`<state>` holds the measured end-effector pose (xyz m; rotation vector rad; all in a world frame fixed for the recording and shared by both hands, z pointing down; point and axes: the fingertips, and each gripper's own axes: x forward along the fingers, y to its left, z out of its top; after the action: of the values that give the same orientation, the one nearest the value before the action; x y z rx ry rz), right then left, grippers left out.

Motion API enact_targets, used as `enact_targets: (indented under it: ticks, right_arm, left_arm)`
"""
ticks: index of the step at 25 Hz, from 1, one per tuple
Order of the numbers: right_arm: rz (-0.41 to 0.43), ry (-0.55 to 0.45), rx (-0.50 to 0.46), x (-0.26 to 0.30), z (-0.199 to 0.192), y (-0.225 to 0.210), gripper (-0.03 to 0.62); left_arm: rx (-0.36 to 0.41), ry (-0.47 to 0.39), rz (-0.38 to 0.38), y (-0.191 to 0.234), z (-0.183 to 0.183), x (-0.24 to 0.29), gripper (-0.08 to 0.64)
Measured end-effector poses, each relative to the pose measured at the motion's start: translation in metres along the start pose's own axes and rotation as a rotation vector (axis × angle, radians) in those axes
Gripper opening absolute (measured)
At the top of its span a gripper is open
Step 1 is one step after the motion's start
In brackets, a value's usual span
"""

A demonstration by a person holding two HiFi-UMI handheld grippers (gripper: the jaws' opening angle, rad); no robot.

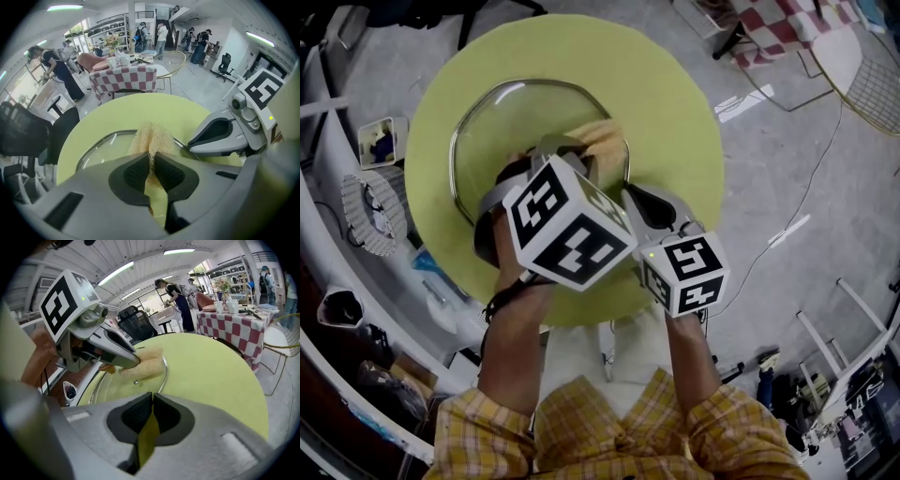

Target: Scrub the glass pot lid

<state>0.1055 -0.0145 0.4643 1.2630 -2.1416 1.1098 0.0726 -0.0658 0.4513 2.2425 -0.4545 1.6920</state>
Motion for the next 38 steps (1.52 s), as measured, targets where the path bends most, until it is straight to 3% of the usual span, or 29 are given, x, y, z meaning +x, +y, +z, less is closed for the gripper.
enact_targets:
  ticks: [38]
  right_arm:
    - [-0.026,-0.024,-0.001,-0.001,-0.002,0.000,0.011]
  left_arm:
    - [-0.036,-0.036,-0.013,-0.024,-0.025,-0.008,0.034]
